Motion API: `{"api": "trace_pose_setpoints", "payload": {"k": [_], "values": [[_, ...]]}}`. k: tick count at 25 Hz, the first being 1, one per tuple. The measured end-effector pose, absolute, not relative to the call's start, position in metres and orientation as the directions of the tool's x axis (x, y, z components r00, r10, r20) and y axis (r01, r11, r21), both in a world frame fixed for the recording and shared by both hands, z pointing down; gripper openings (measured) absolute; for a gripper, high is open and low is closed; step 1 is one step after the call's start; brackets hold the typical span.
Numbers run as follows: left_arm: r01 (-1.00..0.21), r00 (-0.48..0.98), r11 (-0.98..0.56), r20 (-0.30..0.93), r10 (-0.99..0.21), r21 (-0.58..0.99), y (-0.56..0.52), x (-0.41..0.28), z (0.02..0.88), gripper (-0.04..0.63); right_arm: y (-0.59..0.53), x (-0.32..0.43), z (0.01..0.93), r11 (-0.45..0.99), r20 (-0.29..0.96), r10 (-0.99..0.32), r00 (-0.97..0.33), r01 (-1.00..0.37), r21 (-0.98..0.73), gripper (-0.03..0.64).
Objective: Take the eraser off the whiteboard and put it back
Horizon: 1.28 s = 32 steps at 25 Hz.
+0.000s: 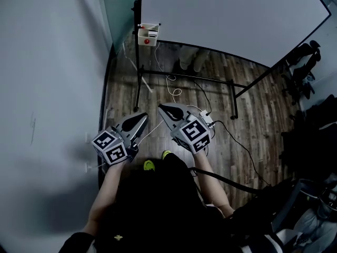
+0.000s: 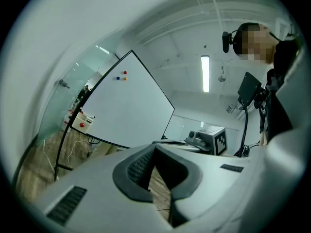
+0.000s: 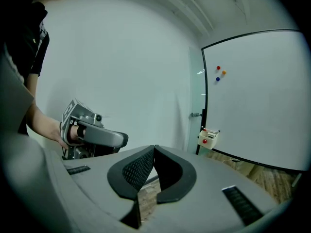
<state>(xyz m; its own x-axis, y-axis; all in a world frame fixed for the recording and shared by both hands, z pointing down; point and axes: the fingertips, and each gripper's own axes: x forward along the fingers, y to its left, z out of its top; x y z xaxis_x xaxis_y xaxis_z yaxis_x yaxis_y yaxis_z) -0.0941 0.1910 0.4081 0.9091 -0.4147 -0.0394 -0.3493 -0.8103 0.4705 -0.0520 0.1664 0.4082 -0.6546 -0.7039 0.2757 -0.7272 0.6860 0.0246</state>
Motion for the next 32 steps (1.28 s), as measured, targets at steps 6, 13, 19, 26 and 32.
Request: {"api": "trace_pose_setpoints", "payload": {"k": [6,13,19,26,32], "values": [[-0.345,0.911,-0.812,-0.042,-0.411,0.47,0.188,-0.097,0.407,0.0,0.166,-0.061,0.411,0.697,0.29,-0.692,-0.661,-0.716,0.032,0.003],[-0.362,0.903,-0.814,-0.046,-0.428,0.454,0.171,-0.092,0.409,0.0,0.15,-0.054,0.415,0.705,0.292,-0.686,-0.666,-0.708,0.04,0.002],[-0.377,0.893,-0.802,-0.048,-0.448,0.464,0.15,-0.078,0.404,0.0,0.123,-0.043,0.409,0.715,0.276,-0.679,-0.68,-0.698,0.04,0.002],[-0.414,0.875,-0.78,-0.031,-0.484,0.469,0.118,-0.066,0.41,0.0,0.085,-0.03,0.411,0.725,0.264,-0.672,-0.692,-0.687,0.045,0.002],[-0.445,0.856,-0.755,-0.02,-0.516,0.481,0.08,-0.058,0.416,0.0,0.048,-0.021,0.42,0.745,0.275,-0.646,-0.712,-0.666,0.027,0.002]]}}
